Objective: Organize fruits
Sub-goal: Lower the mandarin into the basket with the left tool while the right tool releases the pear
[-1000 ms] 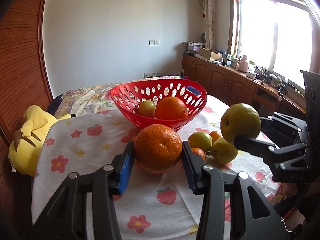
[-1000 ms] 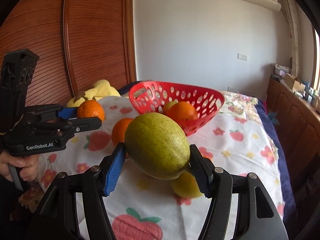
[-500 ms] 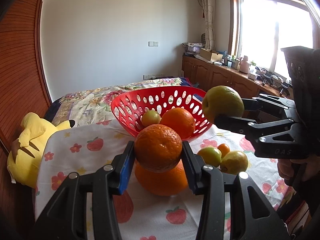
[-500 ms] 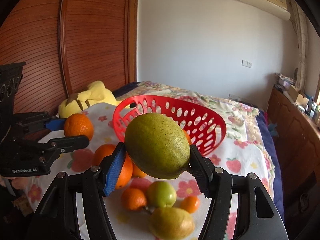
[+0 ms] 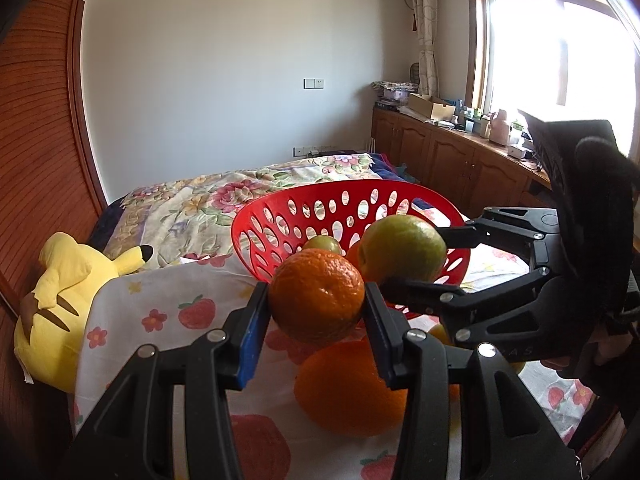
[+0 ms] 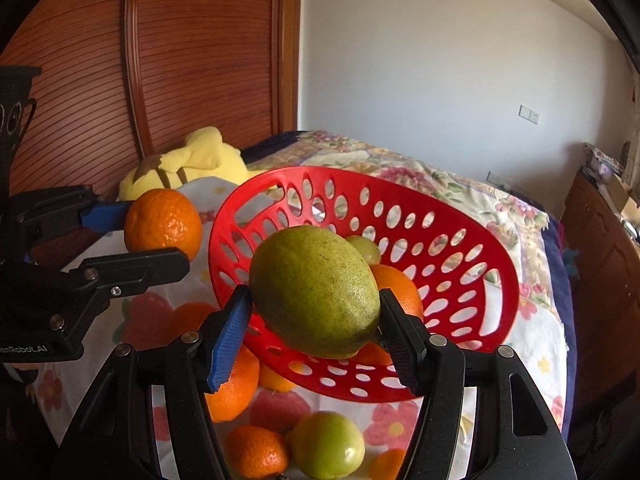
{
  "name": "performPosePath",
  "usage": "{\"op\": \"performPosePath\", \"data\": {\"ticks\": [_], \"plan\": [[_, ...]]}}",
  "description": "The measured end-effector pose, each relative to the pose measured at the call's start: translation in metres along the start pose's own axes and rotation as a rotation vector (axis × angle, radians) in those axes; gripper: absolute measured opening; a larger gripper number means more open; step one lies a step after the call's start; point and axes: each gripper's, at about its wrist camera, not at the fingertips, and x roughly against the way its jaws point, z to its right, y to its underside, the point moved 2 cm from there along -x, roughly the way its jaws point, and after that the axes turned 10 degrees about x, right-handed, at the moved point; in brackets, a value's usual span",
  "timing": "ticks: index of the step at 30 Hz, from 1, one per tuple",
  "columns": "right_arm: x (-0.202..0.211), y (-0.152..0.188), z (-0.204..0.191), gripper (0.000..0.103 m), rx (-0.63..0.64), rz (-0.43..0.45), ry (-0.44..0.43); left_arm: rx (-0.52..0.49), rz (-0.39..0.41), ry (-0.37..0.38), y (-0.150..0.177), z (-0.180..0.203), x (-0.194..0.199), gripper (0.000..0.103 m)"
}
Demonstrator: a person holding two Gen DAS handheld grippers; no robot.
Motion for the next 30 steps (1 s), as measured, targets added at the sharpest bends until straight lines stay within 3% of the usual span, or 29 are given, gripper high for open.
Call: {"op": "performPosePath", "data": {"ticks": [12,30], "plan": [[-0.021,0.002,0.000,0.066,0.014,-0.050,-0.044,0.004,-0.008,0.004,-0.003,-0.002,-0.013,0.045],[0.013,0.016,0.026,0.065,-0.052,0.022,0.008,-0.010,-0.034,0.013,-0.010,0.008,-0.038,0.045]]}}
